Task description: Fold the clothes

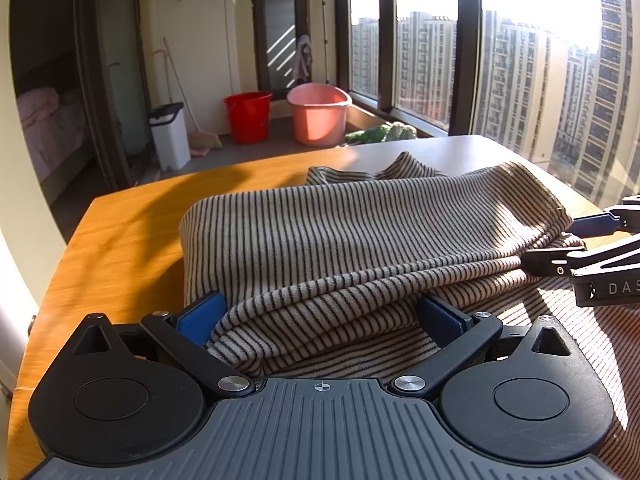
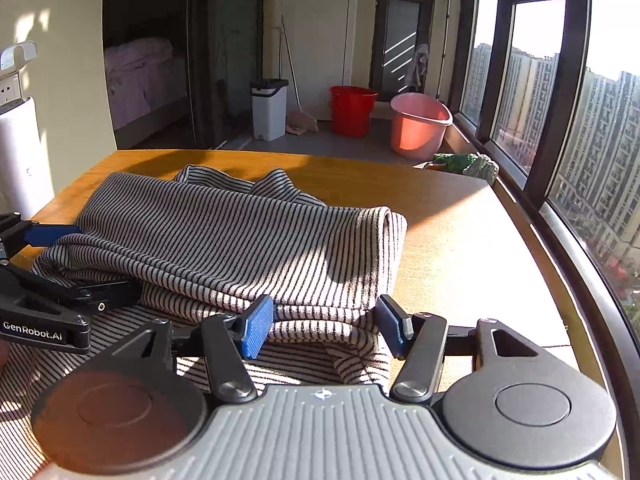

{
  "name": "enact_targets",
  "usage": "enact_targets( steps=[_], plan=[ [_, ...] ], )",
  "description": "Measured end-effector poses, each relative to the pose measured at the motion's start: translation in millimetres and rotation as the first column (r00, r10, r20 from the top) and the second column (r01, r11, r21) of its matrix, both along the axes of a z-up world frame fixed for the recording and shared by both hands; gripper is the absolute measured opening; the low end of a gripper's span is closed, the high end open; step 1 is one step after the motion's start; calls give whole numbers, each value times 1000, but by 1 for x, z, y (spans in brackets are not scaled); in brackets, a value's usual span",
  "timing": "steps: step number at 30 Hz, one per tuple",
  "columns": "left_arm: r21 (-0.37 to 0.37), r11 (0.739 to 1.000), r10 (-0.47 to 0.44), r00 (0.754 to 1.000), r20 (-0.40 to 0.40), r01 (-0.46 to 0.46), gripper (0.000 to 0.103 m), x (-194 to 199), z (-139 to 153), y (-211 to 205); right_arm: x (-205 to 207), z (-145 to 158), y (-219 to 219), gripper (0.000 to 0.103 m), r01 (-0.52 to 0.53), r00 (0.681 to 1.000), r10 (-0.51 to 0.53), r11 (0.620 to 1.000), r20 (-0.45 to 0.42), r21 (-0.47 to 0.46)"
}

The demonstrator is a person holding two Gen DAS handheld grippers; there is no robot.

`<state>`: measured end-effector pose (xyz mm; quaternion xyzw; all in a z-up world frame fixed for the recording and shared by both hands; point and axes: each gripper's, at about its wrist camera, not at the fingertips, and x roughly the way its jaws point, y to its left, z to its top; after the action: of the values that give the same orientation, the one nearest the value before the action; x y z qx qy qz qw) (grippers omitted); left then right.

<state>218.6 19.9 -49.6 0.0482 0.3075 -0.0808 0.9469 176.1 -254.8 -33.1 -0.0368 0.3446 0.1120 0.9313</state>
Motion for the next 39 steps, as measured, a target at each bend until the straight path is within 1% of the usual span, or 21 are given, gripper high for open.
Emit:
enact_targets(
  steps=[1, 2, 3, 4, 5, 7, 9, 14, 16, 17, 19, 20, 21, 22, 24, 26, 29, 32, 35, 37, 39],
  plan=[
    [-1, 1000, 0, 1000, 0, 0, 103, 0, 0, 0, 4, -2, -4, 67, 9, 1000, -8, 1000, -29, 14],
    [-1, 1000, 0, 1000, 0, 0, 103, 0, 0, 0, 9, 4, -9, 64, 24, 998, -20, 998, -65, 64],
    [-1, 1000, 0, 1000, 0, 0, 103, 0, 0, 0, 13, 15, -14, 62, 31, 998, -24, 993, -59, 115],
    [-1, 1000, 0, 1000, -1, 0, 103, 0, 0, 0, 14, 25, -14, 62, 30, 999, -26, 991, -33, 130],
    [-1, 1000, 0, 1000, -1, 0, 103, 0, 0, 0, 18, 41, -11, 62, 16, 1000, -19, 993, 22, 115],
    [1, 1000, 0, 1000, -2, 0, 103, 0, 0, 0, 33, 60, 1, 62, -23, 997, 16, 996, 74, 90],
    [1, 1000, 0, 1000, -2, 0, 103, -1, 0, 0, 62, 62, 17, 62, -53, 997, 48, 995, 57, 82],
    [0, 1000, 0, 1000, -2, 0, 103, -1, 1, 0, 125, 19, 53, 59, -75, 996, 76, 997, -46, 28],
    [-1, 1000, 0, 1000, -2, 0, 103, -1, 1, 0, 137, 6, 55, 57, -72, 993, 77, 996, -90, 59],
    [0, 1000, 0, 1000, -2, 0, 103, -1, 1, 0, 143, 0, 56, 54, -69, 991, 78, 995, -112, 76],
    [-1, 1000, 0, 1000, -3, 0, 103, -1, 1, 0, 144, -7, 56, 48, -65, 993, 72, 995, -88, 76],
    [-1, 1000, 0, 1000, -3, 0, 103, -2, 1, 0, 141, -7, 57, 40, -78, 993, 82, 996, -85, 52],
    [-2, 1000, 0, 1000, -3, 0, 103, -2, 1, 0, 139, -5, 59, 23, -84, 992, 88, 995, -86, 47],
    [-7, 1000, 0, 1000, 0, 0, 103, -2, 2, 1, 136, -4, 60, 21, -82, 992, 86, 995, -92, 54],
    [-54, 999, -7, 1000, 29, 8, 103, -6, 6, 9, 127, 5, 59, 15, -95, 992, 101, 993, -81, 72],
    [-142, 989, -14, 994, 107, 29, 103, -19, 17, 27, 113, 21, 53, 12, -114, 991, 121, 988, -58, 108],
    [-247, 968, 15, 983, 181, 31, 103, -39, 43, 56, 77, 57, 31, 12, -178, 983, 181, 962, 3, 207],
    [-360, 933, 61, 984, 166, 3, 103, -48, 70, 84, 27, 77, 8, 11, -224, 974, 223, 935, 34, 274],
    [-523, 852, 102, 988, 119, -25, 103, -54, 92, 112, -20, 73, -15, 11, -223, 973, 228, 920, 20, 324],
    [-601, 798, 91, 994, 57, -39, 103, -54, 98, 122, -47, 61, -25, 11, -215, 973, 231, 915, -7, 342],
    [-636, 771, 68, 998, 12, -45, 103, -55, 99, 124, -76, 42, -27, 11, -203, 974, 224, 926, -30, 318]
  ],
)
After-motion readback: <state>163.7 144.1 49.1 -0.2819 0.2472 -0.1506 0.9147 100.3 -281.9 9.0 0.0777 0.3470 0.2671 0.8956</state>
